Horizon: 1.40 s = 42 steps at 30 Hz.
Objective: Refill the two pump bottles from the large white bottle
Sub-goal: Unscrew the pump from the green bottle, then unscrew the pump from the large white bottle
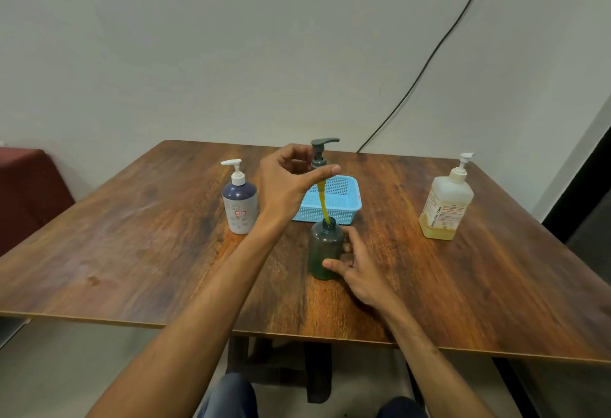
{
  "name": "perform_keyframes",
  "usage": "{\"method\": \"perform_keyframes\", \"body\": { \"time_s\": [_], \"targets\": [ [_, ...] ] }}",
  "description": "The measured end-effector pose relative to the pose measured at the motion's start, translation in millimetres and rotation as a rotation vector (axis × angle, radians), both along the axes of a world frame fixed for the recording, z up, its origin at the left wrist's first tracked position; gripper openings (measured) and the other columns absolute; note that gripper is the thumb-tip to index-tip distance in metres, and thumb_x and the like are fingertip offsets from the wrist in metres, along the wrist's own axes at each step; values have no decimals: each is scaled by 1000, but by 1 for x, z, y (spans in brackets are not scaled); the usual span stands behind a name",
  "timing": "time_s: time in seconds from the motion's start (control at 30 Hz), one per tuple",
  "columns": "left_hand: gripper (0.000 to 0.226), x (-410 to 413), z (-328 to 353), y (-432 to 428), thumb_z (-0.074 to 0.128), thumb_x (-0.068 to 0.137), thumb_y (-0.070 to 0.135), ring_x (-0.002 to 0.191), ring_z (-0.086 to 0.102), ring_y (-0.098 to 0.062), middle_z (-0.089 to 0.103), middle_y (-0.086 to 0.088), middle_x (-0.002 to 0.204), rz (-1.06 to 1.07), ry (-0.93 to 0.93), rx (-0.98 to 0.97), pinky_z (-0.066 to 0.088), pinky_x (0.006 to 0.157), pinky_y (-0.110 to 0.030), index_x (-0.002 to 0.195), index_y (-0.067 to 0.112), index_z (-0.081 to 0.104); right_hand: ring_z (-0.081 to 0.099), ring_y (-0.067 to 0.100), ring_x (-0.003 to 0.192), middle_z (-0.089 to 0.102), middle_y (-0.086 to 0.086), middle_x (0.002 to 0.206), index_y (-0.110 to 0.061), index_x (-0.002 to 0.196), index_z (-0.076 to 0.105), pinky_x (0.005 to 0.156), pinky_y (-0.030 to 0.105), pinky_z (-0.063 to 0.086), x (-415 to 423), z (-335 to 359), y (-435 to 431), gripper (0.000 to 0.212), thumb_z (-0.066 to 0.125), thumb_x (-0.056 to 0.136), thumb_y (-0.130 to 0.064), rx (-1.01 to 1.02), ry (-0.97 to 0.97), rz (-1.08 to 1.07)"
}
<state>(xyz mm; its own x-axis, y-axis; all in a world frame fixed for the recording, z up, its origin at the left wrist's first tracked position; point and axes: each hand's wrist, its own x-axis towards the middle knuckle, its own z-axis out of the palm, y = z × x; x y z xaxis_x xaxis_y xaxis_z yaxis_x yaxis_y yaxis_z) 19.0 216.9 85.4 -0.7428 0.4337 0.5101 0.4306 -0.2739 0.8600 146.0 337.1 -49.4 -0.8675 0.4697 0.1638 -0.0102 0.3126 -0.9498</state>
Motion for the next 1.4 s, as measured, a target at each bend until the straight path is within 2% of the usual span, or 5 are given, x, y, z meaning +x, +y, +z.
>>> {"method": "perform_keyframes", "body": {
  "time_s": [0.37,0.77,0.9,1.17,1.4],
  "targets": [
    [39,-11,17,-45,91,70,17,86,75,-26,76,-10,94,74,108,118,62,80,-37,101,3,72,58,13,125,58,-10,138,-55,130,44,105,49,51,2,2,-2,67,75,87,-14,42,-4,-8],
    [27,-27,-108,-83,74,86,4,108,68,-10,74,3,113,161,252,-238,56,99,-36,111,14,74,56,13,126,56,-7,140,-44,137,42,107,48,49,1,2,-3,69,75,88,-9,47,-9,-26],
    [27,-25,-130,-96,71,86,-2,116,62,0,72,9,116,106,263,-387,50,100,-16,100,21,74,56,13,126,56,-8,140,-35,142,41,106,50,49,1,1,-1,68,75,87,-12,54,-29,-27],
    [34,-32,-147,-109,65,80,-16,120,56,1,68,0,126,52,411,-583,40,93,0,88,16,74,56,13,126,54,-5,143,-34,144,39,107,49,49,0,1,-2,69,74,89,-12,61,-47,-30],
    [36,-41,-147,-112,62,87,-9,132,47,-1,61,4,138,-91,439,-723,46,107,-21,105,20,74,57,13,124,55,-5,141,-32,143,40,105,48,50,3,3,-2,69,76,87,-12,68,-40,-35]
  ]
}}
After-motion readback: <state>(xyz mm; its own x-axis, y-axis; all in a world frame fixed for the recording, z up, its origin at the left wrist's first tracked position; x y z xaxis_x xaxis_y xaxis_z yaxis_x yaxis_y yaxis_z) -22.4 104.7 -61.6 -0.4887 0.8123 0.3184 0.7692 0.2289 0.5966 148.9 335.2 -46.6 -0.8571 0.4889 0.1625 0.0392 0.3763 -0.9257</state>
